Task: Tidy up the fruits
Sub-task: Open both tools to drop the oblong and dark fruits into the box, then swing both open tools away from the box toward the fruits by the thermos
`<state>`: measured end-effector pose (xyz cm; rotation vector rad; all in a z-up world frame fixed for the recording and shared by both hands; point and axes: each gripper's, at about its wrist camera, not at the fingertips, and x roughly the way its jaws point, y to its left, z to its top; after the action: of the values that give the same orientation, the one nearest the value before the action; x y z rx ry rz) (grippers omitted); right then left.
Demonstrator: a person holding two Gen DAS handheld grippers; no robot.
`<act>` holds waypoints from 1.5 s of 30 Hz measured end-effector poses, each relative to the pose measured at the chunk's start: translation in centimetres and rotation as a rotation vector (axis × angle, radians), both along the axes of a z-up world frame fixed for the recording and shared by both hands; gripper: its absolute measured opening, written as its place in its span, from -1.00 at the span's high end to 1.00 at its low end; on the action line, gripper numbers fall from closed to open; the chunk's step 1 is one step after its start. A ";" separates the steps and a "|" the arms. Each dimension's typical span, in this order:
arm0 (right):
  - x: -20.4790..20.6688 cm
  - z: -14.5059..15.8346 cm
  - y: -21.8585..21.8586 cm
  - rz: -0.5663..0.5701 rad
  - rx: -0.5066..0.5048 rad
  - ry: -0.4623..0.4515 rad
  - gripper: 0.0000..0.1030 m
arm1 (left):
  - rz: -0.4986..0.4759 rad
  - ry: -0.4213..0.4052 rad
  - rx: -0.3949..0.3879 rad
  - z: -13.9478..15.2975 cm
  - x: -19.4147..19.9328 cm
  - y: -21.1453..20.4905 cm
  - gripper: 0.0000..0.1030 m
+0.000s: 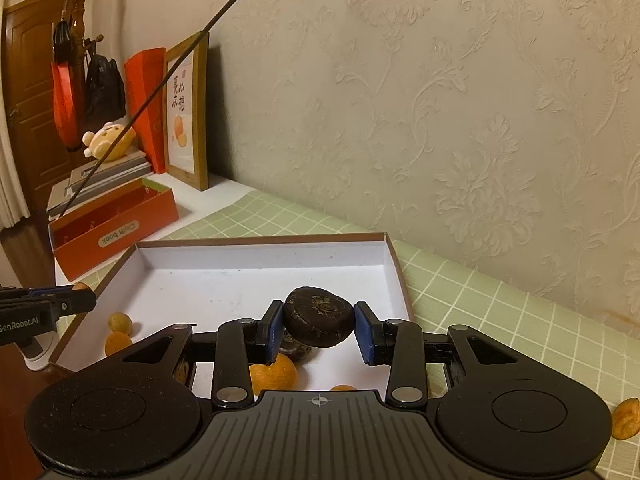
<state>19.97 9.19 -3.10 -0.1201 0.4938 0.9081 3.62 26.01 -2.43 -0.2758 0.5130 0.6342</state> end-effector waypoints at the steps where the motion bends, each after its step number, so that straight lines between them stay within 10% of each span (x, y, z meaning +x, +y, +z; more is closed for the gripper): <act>1: 0.0 -0.1 0.1 0.000 -0.002 0.001 0.27 | 0.001 0.001 0.001 0.0 0.0 0.1 0.79; 9: 0.8 -0.5 0.2 -0.011 -0.006 0.011 0.27 | -0.006 0.003 0.004 -0.2 0.2 0.1 0.78; 11: 0.9 -0.6 0.2 -0.027 -0.003 -0.013 0.16 | 0.007 0.006 0.021 -0.2 0.3 -0.1 0.39; 12: 0.9 -0.7 0.2 -0.046 -0.005 -0.039 -0.19 | 0.037 0.014 0.052 -0.3 0.4 -0.2 -0.53; 13: 0.9 -0.8 0.3 -0.073 -0.019 -0.060 -0.97 | 0.079 0.012 0.092 -0.2 0.2 -0.5 -0.80; 14: 0.7 -0.9 0.0 -0.103 0.007 -0.108 -1.00 | 0.105 0.006 0.127 -0.2 0.1 -0.6 -0.90; 45: 0.6 -1.2 -0.3 -0.043 0.007 -0.073 -1.00 | 0.070 0.005 0.089 0.1 0.0 -0.7 -0.88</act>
<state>20.54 8.86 -4.26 -0.1357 0.4239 0.8598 3.62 25.32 -2.31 -0.2085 0.4804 0.7237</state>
